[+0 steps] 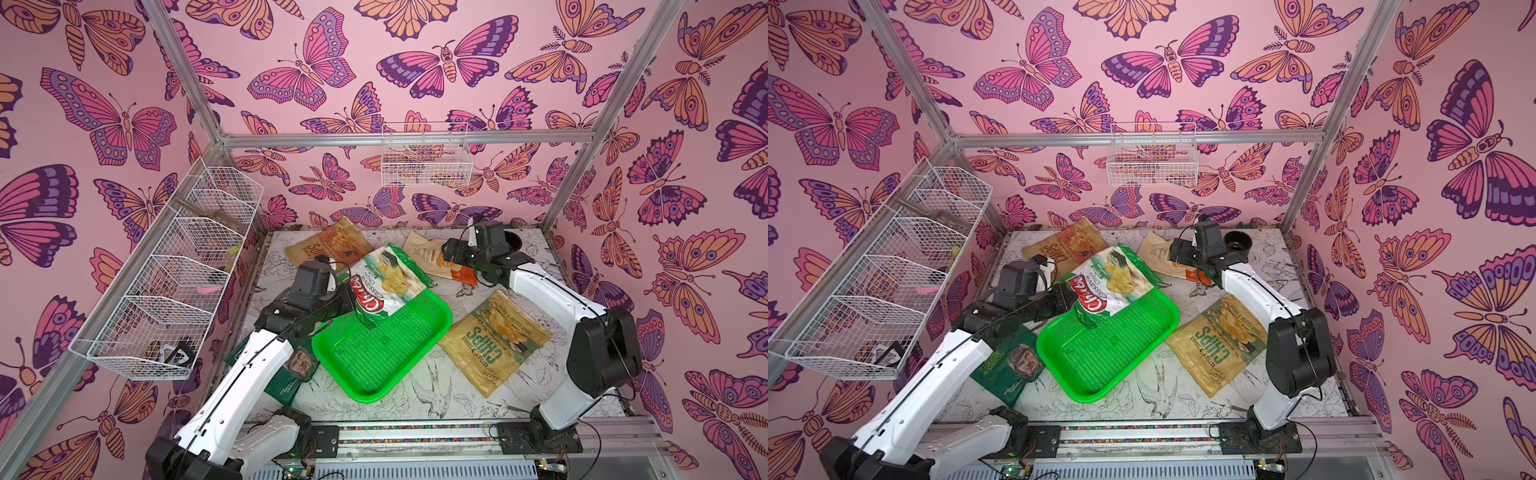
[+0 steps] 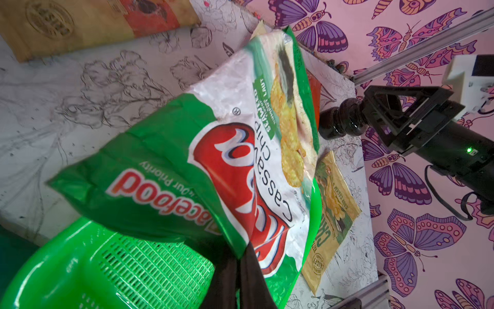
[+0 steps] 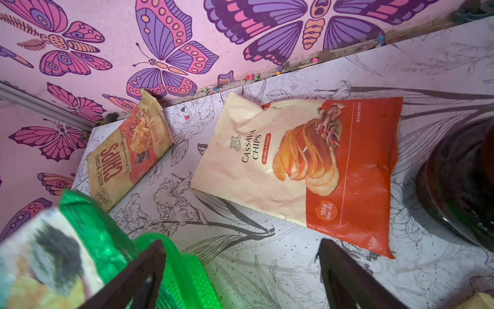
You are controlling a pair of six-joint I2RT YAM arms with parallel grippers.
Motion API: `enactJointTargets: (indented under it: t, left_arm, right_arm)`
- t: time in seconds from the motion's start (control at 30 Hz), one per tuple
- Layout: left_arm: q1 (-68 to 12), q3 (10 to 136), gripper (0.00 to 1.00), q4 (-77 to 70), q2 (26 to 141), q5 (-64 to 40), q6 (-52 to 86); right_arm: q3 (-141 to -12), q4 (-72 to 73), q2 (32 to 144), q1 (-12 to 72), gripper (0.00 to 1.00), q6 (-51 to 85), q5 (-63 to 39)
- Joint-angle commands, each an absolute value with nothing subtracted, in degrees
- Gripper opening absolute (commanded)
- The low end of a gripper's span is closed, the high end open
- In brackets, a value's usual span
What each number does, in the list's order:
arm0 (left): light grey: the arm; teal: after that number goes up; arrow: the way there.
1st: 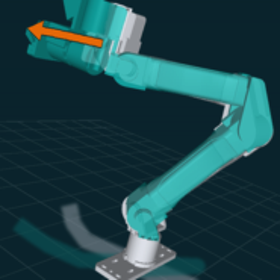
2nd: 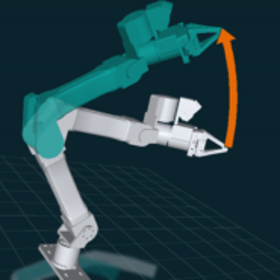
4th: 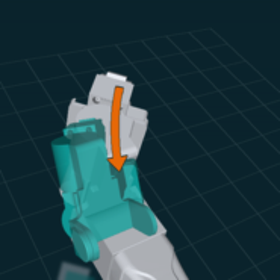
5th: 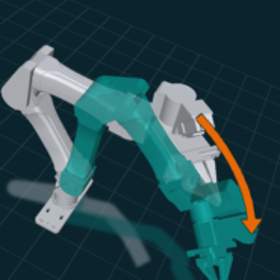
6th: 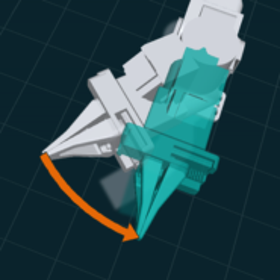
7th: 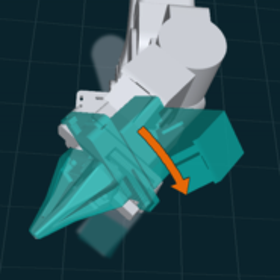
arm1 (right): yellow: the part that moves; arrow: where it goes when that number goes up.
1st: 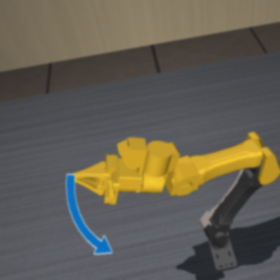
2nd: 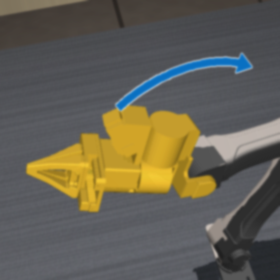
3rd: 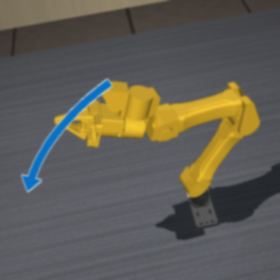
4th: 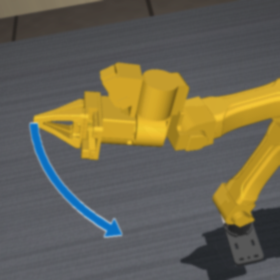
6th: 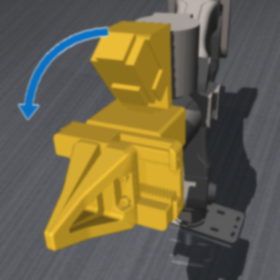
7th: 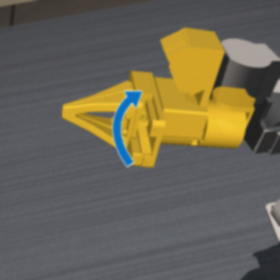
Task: Put the potato chips into the basket
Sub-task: Place the potato chip in the basket.
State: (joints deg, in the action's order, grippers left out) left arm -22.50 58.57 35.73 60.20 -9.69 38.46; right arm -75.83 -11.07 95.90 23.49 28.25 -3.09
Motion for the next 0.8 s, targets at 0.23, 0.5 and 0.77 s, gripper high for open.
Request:
enactJointTargets:
  t: [0.23,0.5,0.77]
  left_arm:
    - [-29.10,54.66,0.00,35.37,56.64,-8.57,46.37]
    - [-31.28,51.83,0.00,36.62,55.71,-6.41,48.22]
    - [-31.46,51.00,0.00,36.69,59.15,-5.50,46.89]
  right_arm:
    - [-74.40,-8.00,94.44,22.66,0.92,32.17,-5.14]
    - [-74.23,-7.51,95.81,22.59,0.92,32.56,-5.54]
    - [-76.11,-8.71,98.00,22.50,0.92,33.82,-7.55]
